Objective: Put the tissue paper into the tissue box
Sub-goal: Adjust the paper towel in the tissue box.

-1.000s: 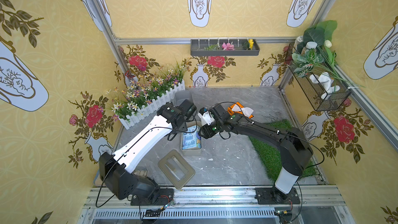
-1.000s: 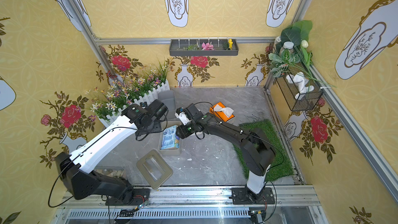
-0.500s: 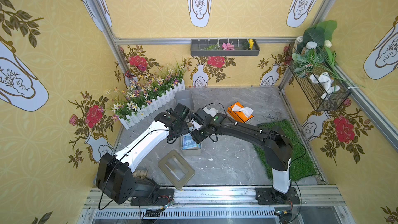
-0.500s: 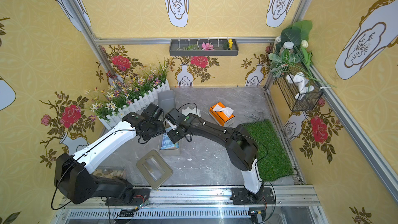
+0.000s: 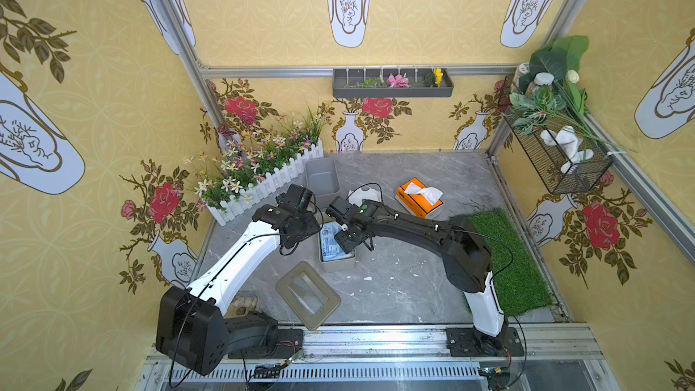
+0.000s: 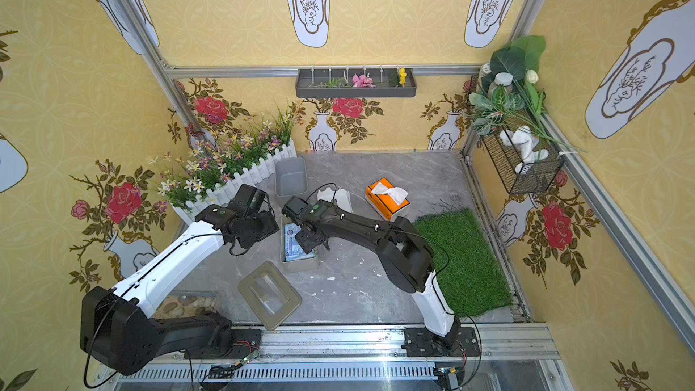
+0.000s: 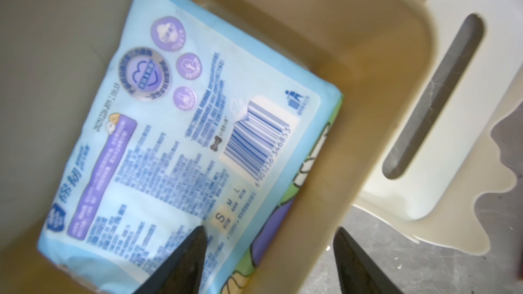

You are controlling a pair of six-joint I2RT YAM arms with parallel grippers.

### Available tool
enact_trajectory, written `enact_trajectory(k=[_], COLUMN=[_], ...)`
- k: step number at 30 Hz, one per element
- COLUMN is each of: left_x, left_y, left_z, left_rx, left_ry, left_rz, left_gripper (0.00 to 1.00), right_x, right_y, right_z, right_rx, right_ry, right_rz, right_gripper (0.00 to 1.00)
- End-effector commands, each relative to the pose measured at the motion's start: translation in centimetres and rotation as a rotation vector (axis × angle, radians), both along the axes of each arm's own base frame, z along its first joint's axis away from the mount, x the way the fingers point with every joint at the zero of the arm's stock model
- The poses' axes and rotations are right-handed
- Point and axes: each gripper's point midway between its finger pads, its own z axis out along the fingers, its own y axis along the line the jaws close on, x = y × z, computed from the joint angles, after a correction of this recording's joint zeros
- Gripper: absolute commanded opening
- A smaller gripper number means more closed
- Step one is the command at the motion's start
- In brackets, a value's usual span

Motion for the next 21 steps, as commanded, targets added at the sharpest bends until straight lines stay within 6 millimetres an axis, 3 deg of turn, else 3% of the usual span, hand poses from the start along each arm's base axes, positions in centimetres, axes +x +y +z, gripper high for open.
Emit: enact_trajectory(k=[1, 6, 9, 16, 21], left_x=[-1.0, -3.4, -5.0, -7.2, -8.1], left_y=[0.6, 1.2, 1.2, -0.7, -2.2], left_z=[0.0, 0.1, -0.7, -3.4, -4.5], left_rx=[0.012, -0.028, -0.083, -0.135, -0.059], left_ry=[0.021, 0.041, 0.068, 0.136, 0.201], left_rz=[0.013, 0.090, 0.155, 0.194, 0.137], left_gripper=[0.71, 0.69, 0.67, 0.60, 0.57], right_x=[0.9, 1.3, 1.9, 3.9, 5.0], right_y=[0.2, -0.5, -0.4, -0.5, -0.9], right_z=[1.7, -1.5, -2.4, 0.0, -0.8], right_rx=[0.035, -0.056, -0.066, 0.020, 0.036], right_ry=[-0.045, 0.008, 0.013, -0.052, -0.016], right_rz=[-0.022, -0.016, -0.013, -0.036, -0.052], right_gripper=[0.73, 0.73, 0.73, 0.73, 0.73])
